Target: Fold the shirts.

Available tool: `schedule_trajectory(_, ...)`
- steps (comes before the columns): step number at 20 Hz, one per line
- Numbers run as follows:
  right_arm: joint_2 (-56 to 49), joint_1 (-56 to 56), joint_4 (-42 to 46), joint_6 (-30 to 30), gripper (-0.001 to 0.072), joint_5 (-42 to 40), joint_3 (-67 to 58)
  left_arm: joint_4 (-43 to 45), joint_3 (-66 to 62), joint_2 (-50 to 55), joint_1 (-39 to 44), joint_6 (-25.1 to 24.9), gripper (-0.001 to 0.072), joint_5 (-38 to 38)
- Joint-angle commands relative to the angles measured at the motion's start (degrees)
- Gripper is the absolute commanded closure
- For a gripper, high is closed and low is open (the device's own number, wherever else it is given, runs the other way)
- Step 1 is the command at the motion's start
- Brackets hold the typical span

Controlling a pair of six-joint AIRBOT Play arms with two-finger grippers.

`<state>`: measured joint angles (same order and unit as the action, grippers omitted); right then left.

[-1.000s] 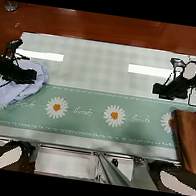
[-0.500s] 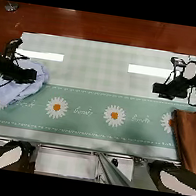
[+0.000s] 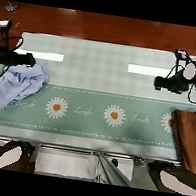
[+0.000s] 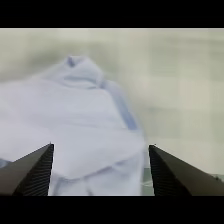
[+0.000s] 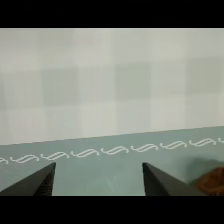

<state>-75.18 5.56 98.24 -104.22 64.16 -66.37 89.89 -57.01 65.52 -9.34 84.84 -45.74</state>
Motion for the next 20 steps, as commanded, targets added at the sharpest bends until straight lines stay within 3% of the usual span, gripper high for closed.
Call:
schedule_trajectory(1,0.0,0.0,2.7,-0.1,0.0089,0.5,0.0,14.7,-0.2,0.5,-6.3,5.5,0.0005,-0.1)
schedule_trajectory(3,0.0,0.0,1.3,-0.1,0.0089,0.7,0.0,12.8,0.8,2.7,-12.6,10.3,0.0005,-4.4)
schedule_trajectory(7,0.0,0.0,-1.2,-0.1,0.0089,1.1,0.0,9.3,4.9,9.6,-18.8,10.4,0.0005,-5.4)
schedule_trajectory(11,0.0,0.0,-2.3,-0.1,0.0089,1.2,0.0,-5.9,4.9,15.1,-17.5,4.7,0.0006,-5.8)
schedule_trajectory(13,0.0,0.0,-3.1,-0.1,0.0089,1.5,0.0,-6.6,4.7,16.0,-15.3,4.3,0.001,-6.3)
schedule_trajectory(14,0.0,0.0,-3.3,-0.2,0.0089,1.6,0.0,-6.6,4.6,16.0,-14.4,4.3,0.0054,-6.9)
schedule_trajectory(15,0.0,0.0,-3.3,-0.3,0.009,2.0,-0.1,-6.9,4.2,16.0,-13.7,3.1,0.0435,-8.8)
schedule_trajectory(16,0.1,0.0,-3.3,-0.3,0.0089,2.8,-0.1,-9.1,3.2,16.0,-13.1,-0.4,0.0683,-11.5)
schedule_trajectory(18,1.1,0.0,-3.2,-0.3,0.0089,4.3,-0.1,-16.2,0.2,14.0,-11.9,-5.7,0.0683,-15.9)
schedule_trajectory(20,4.3,0.0,-2.8,-0.3,0.0089,4.4,-0.1,-23.2,-3.3,8.1,-10.0,-6.4,0.0683,-16.2)
